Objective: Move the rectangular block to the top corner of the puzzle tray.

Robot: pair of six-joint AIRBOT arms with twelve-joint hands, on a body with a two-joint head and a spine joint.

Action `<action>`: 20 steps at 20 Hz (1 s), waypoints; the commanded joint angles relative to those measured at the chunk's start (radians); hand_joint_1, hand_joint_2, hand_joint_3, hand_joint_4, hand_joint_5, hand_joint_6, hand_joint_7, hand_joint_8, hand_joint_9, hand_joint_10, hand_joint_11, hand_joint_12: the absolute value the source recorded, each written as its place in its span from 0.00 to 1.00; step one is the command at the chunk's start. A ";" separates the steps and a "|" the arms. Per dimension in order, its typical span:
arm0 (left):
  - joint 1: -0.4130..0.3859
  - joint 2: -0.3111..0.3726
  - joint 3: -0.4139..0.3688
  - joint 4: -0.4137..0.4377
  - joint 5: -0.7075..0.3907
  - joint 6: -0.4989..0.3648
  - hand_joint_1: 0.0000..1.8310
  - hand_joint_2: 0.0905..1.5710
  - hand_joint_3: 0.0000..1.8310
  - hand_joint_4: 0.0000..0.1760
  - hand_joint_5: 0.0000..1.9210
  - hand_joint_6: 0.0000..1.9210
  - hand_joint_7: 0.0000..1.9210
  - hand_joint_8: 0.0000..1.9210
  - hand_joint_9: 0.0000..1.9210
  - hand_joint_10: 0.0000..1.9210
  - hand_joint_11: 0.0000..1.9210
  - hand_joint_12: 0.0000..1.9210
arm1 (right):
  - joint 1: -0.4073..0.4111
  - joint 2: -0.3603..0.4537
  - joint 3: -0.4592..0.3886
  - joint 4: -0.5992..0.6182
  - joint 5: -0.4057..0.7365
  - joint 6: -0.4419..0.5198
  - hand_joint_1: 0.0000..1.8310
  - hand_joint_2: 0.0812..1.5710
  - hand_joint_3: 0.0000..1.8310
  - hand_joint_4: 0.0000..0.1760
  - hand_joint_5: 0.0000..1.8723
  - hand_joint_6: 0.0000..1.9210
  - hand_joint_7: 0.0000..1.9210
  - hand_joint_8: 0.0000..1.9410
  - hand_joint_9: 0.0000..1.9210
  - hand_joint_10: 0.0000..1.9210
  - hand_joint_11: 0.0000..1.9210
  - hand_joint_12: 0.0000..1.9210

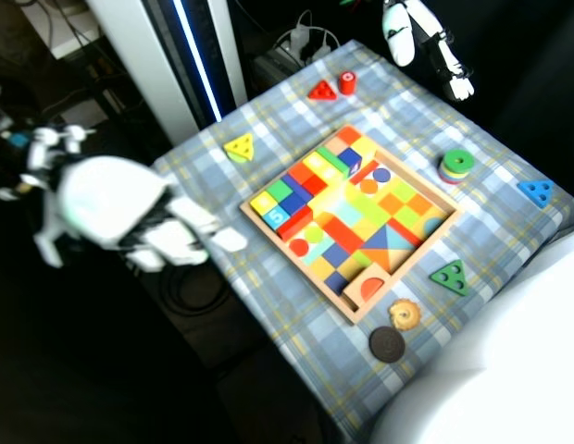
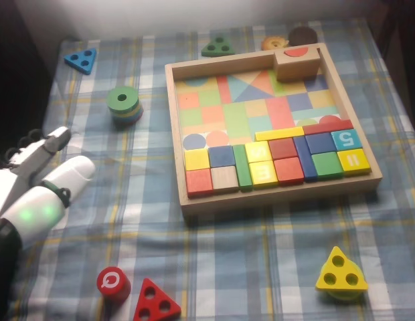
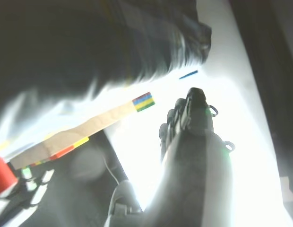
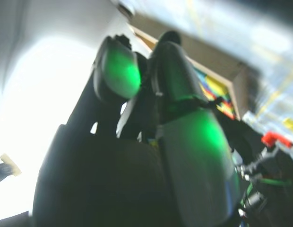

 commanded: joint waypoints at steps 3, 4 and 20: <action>0.003 -0.013 0.005 0.019 -0.122 -0.007 0.00 0.76 0.00 0.30 0.13 0.00 0.11 0.00 0.07 0.00 0.01 0.01 | 0.000 -0.019 -0.025 0.027 0.215 -0.063 0.26 0.84 0.00 0.00 0.18 0.00 0.47 0.73 0.52 0.93 0.47 1.00; 0.004 -0.018 0.006 0.018 -0.125 -0.007 0.00 0.76 0.00 0.27 0.13 0.00 0.11 0.00 0.07 0.00 0.01 0.01 | -0.002 -0.031 -0.031 0.035 0.234 -0.077 0.17 0.84 0.00 0.00 0.17 0.00 0.38 0.48 0.33 0.72 0.19 0.95; 0.006 -0.030 0.007 0.027 -0.153 -0.007 0.00 0.76 0.00 0.24 0.13 0.00 0.12 0.00 0.07 0.00 0.00 0.08 | -0.004 -0.170 -0.051 0.167 0.376 -0.092 0.00 0.65 0.00 0.49 0.13 0.00 0.11 0.00 0.05 0.00 0.00 0.12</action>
